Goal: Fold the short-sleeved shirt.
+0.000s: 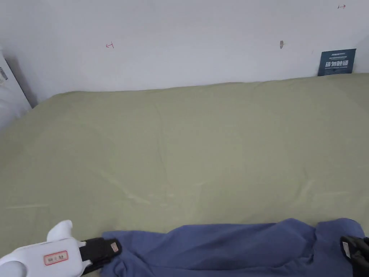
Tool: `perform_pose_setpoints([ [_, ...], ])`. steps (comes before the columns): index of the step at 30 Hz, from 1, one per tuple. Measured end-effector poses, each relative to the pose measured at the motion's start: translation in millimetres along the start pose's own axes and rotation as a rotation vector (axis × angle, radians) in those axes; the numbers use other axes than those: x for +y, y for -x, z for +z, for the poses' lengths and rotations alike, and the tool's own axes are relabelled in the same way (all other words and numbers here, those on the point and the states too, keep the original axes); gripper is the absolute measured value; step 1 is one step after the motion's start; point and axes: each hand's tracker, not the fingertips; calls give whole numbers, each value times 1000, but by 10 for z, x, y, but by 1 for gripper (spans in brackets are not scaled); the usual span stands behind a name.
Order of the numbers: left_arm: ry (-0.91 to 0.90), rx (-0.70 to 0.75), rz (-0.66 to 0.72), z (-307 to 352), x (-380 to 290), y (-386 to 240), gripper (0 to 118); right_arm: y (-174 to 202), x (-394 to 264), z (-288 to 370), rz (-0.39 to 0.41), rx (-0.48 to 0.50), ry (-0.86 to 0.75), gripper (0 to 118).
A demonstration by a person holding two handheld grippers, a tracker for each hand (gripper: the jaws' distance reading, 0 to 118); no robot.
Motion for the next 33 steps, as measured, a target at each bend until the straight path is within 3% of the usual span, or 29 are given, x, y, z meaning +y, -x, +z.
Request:
perform_pose_setpoints([
  [5, -23, -135, -258, 126, -2, -896, 10, -131, 26, 118, -25, -30, -33, 0],
  [10, 68, -285, -432, -255, -247, -1700, 10, -248, 25, 207, -42, -53, -49, 0],
  [19, 245, -287, -425, -1490, -760, -2042, 11, -381, -41, 331, -66, -88, -47, 0],
  [20, 259, -276, -414, -1585, -799, -2010, 16, -386, -51, 331, -70, -88, -44, 0],
  [22, 312, -257, -332, -1774, -874, -1848, 65, -400, -73, 322, -79, -87, -35, 0],
  [23, 318, -241, -285, -1824, -905, -1756, 82, -404, -88, 315, -82, -87, -30, 0],
  [26, 301, -303, -180, -1711, -903, -1568, 87, -405, -110, 297, -85, -89, -18, 0],
  [29, 174, -372, -103, -1385, -755, -1370, 83, -383, -108, 271, -79, -87, -6, 0],
  [30, 124, -394, -67, -1288, -703, -1294, 74, -372, -101, 265, -77, -84, -3, 0],
  [31, 69, -393, -16, -1226, -653, -1183, 58, -359, -96, 264, -71, -77, -3, 0],
  [33, 17, -348, 51, -1235, -597, -1009, 0, -326, -84, 271, -59, -70, -4, 0],
])
